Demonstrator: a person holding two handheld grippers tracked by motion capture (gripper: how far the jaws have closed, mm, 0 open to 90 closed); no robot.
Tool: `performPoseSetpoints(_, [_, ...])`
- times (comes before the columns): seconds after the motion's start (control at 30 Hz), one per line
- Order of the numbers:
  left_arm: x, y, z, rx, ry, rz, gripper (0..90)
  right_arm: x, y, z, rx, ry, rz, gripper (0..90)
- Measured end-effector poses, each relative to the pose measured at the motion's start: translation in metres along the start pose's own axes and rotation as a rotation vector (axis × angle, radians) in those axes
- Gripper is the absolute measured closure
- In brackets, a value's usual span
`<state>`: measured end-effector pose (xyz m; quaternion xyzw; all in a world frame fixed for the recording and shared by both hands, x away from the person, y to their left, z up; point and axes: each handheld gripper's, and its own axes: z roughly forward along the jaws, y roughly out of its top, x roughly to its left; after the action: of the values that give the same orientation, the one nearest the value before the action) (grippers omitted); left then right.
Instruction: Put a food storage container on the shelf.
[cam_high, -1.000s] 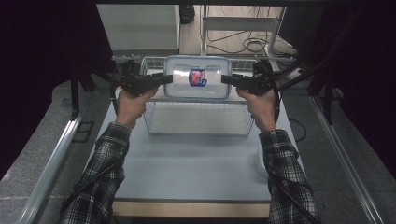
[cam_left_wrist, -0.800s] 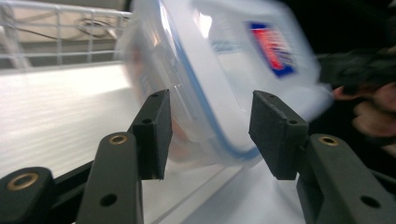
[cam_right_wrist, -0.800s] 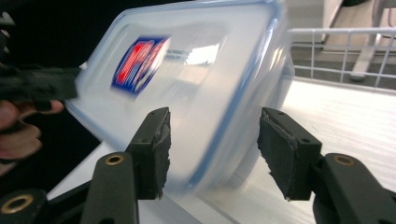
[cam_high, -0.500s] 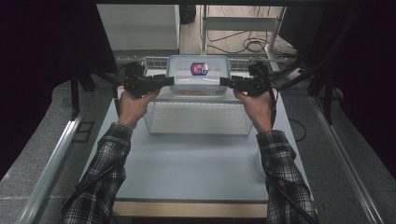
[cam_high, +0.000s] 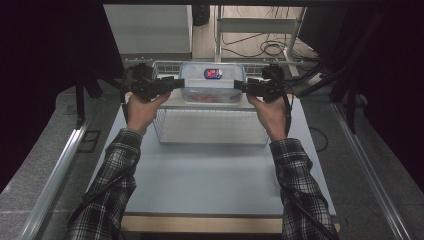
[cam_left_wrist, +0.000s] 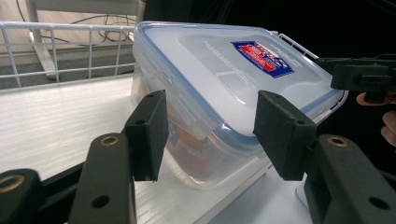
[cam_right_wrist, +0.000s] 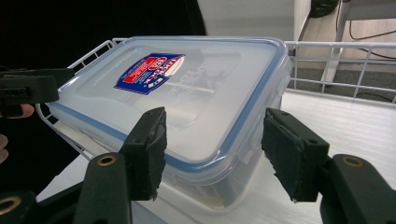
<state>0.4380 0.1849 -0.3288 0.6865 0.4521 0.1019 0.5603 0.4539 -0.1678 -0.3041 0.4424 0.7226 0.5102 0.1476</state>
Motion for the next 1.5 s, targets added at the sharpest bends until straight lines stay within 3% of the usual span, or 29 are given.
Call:
performPoseSetpoints(0.2, [-0.002, 0.000, -0.001, 0.000, 0.003, 0.007, 45.5, 0.000, 0.000, 0.000, -0.001, 0.001, 0.003, 40.7])
performPoseSetpoints(0.27, [-0.004, -0.001, -0.002, -0.004, 0.020, 0.027, 44.2, 0.000, 0.000, 0.000, -0.001, -0.001, 0.003, 40.7])
performPoseSetpoints(0.6, [-0.013, -0.004, -0.010, 0.019, 0.048, 0.094, 27.5, 0.000, -0.003, -0.010, -0.018, 0.021, -0.020, 30.6])
performPoseSetpoints(0.63, [-0.016, -0.008, -0.012, 0.034, 0.056, 0.113, 25.8, 0.001, -0.005, -0.012, -0.016, 0.030, -0.027, 28.4])
performPoseSetpoints(0.8, [-0.019, -0.015, -0.015, 0.040, 0.054, 0.122, 18.5, 0.003, -0.009, -0.016, -0.012, 0.046, -0.043, 23.5])
performPoseSetpoints(0.97, [-0.026, -0.028, -0.019, 0.075, 0.047, 0.163, 12.7, 0.008, -0.015, -0.019, -0.014, 0.054, -0.078, 17.2])
performPoseSetpoints(1.23, [-0.029, -0.046, -0.021, 0.100, 0.037, 0.174, 8.0, 0.011, -0.028, -0.022, 0.008, 0.069, -0.101, 11.6])
performPoseSetpoints(1.5, [-0.032, -0.065, -0.022, 0.118, 0.050, 0.229, 3.7, 0.014, -0.046, -0.028, 0.019, 0.094, -0.127, 7.0])
